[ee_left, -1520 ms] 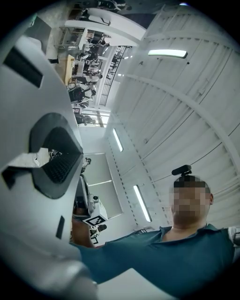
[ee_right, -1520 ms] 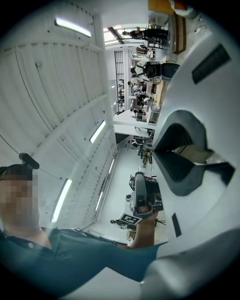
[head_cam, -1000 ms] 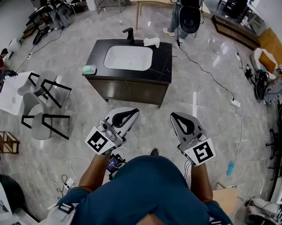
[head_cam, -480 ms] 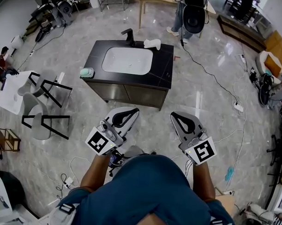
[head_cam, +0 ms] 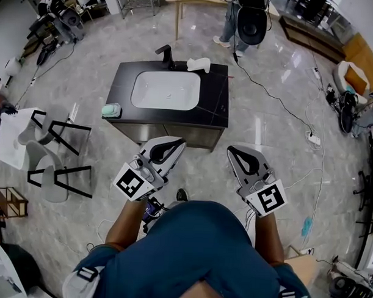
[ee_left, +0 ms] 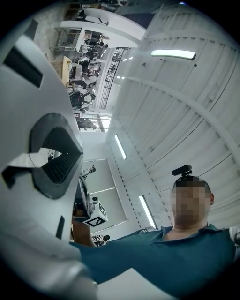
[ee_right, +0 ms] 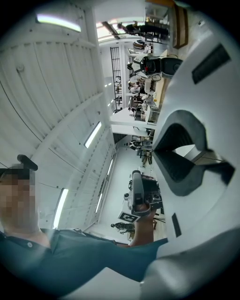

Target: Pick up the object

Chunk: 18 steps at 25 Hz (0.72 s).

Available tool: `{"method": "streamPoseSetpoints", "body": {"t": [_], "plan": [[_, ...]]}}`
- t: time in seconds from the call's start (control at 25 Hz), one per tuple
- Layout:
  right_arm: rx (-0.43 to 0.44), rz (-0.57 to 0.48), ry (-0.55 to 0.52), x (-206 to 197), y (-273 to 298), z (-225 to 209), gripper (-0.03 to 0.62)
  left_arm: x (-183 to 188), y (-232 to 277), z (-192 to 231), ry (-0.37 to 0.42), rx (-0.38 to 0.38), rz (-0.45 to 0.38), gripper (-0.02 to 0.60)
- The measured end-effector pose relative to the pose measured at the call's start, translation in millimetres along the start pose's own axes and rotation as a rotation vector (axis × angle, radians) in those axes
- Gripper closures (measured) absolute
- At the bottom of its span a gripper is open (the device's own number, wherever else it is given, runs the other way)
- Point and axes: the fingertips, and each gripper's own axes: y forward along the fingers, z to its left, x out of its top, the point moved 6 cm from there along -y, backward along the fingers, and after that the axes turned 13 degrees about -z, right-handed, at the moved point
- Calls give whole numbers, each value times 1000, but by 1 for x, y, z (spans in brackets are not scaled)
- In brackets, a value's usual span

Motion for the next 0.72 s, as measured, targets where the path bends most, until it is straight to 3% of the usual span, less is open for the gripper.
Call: {"method": "streamPoseSetpoints", "body": {"t": [0.44,0.72], "plan": [[-60,8,-17,-21,69,-21,580,-11,4,83,-32,-53,-4,578],[-72,22,-15,-32,90,-53,580,-38,29,110,-77,-75,16,578]]}}
